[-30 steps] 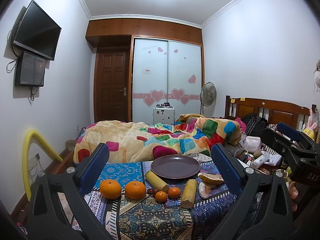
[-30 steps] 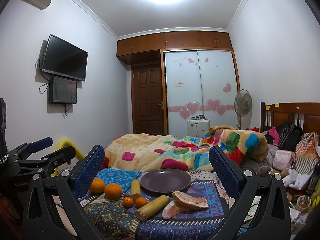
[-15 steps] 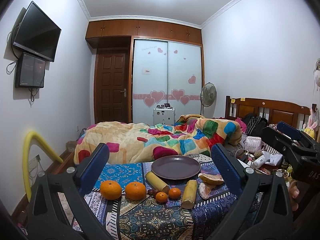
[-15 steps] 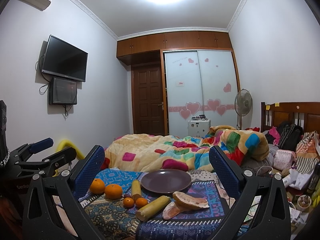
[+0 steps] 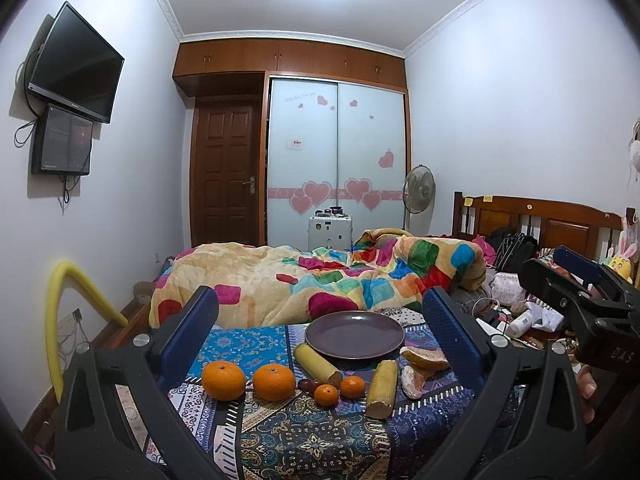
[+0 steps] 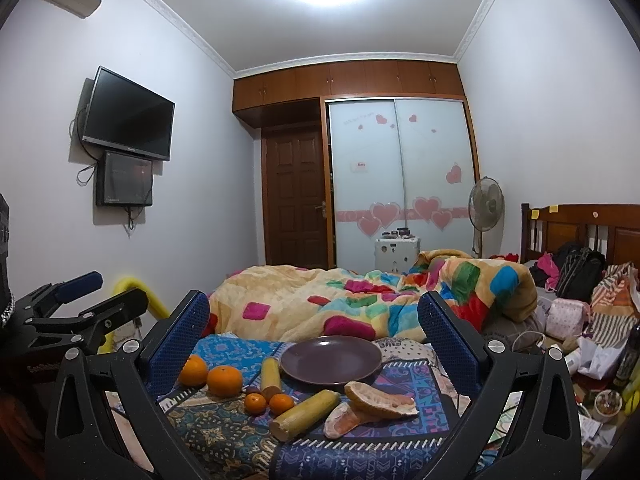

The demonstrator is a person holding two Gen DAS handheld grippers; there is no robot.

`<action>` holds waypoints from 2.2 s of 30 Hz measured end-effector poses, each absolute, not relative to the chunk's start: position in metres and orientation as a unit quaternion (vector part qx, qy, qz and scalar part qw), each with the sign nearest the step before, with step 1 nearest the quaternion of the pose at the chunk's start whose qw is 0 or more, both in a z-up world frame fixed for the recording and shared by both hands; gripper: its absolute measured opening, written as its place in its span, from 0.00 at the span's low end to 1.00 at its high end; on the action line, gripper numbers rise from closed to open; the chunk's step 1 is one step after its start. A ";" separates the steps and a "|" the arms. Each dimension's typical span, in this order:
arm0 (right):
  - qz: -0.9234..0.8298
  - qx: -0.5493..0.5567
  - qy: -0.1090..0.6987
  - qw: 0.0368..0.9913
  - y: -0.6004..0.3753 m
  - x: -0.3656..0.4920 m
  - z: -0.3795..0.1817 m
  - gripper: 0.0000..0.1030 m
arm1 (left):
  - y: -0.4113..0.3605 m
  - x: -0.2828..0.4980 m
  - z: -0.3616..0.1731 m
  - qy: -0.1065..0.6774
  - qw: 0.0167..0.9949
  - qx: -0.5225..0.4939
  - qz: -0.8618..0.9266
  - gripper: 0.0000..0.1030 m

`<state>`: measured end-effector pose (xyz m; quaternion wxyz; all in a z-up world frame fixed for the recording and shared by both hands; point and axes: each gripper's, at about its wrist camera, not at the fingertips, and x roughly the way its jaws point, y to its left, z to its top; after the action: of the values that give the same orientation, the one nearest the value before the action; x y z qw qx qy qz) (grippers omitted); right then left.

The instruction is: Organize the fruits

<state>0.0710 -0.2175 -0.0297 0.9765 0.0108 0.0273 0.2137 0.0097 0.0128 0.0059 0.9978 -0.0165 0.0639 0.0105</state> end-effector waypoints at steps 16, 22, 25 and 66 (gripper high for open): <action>0.163 -0.045 0.130 0.977 -0.226 0.133 -0.083 1.00 | 0.071 0.074 -0.054 0.154 0.985 -0.013 0.072 1.00; 0.150 -0.069 0.200 0.966 -0.230 0.165 -0.117 1.00 | 0.097 0.105 -0.090 0.214 0.972 -0.014 0.092 1.00; 0.148 -0.074 0.231 0.959 -0.230 0.179 -0.131 1.00 | 0.108 0.121 -0.108 0.243 0.965 -0.016 0.098 1.00; 0.313 -0.078 0.394 0.860 -0.222 0.288 -0.163 0.49 | 0.148 0.208 -0.170 0.381 0.922 -0.031 0.062 0.66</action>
<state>0.2876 -0.2219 -0.1633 0.8604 -0.0782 0.3942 0.3135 0.2081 0.1480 -0.1704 0.9218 -0.0308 0.3814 0.0621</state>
